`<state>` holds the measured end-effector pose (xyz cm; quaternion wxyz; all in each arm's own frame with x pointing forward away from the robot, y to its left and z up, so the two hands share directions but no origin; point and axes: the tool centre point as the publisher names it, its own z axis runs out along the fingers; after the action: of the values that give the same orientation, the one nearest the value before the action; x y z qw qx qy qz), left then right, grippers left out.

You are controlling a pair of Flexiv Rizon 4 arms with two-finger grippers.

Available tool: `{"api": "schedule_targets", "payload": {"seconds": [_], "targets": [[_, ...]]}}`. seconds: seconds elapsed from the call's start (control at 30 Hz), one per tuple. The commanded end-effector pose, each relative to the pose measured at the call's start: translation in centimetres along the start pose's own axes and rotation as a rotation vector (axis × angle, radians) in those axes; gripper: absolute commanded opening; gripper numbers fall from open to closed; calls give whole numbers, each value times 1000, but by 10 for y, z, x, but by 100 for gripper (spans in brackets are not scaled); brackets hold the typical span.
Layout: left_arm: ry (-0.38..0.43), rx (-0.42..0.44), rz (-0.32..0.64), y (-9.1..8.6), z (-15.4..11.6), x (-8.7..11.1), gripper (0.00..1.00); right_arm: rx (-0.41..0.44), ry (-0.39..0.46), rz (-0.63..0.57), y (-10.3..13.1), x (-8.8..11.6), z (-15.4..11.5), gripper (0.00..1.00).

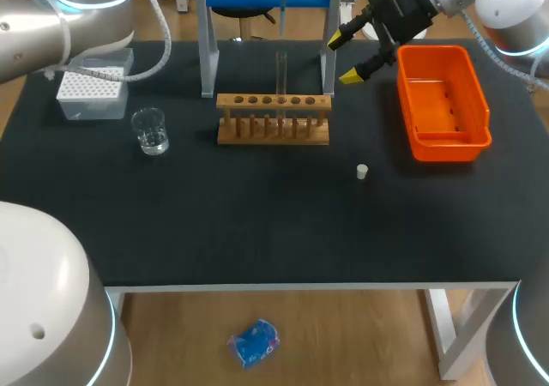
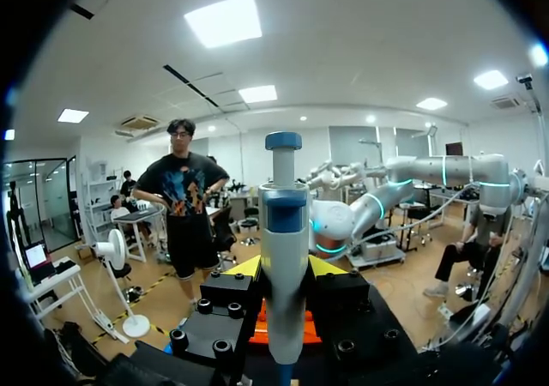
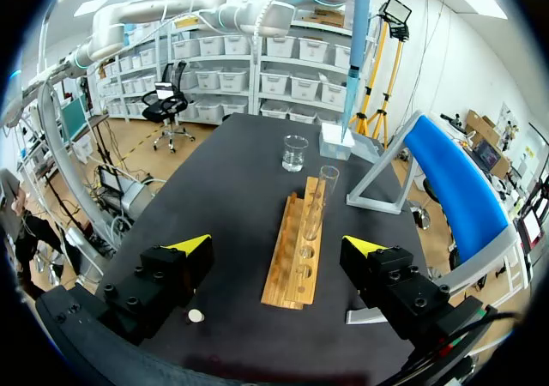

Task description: Invert the test tube, pick up the pipette, mount the tip to pipette, aspirate from beaker and dispense into the tube, eject the tip, return the pipette, and cap with the stopper.

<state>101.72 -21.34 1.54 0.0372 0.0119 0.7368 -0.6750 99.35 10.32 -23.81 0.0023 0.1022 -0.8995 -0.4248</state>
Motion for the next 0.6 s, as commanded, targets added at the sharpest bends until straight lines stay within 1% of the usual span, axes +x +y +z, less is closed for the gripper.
{"api": "schedule_targets", "payload": {"seconds": [0.03,0.27,0.43,0.6], "targets": [[-1,-5,0,-3,1,3,0,2,0,0,0,0,0,100],[6,-14,5,-15,4,12,0,2,0,0,0,0,0,100],[17,-20,14,-26,11,24,0,-43,-23,-9,8,4,-18,100],[26,-23,19,-35,18,39,0,-61,-40,-20,15,14,-36,100]]}}
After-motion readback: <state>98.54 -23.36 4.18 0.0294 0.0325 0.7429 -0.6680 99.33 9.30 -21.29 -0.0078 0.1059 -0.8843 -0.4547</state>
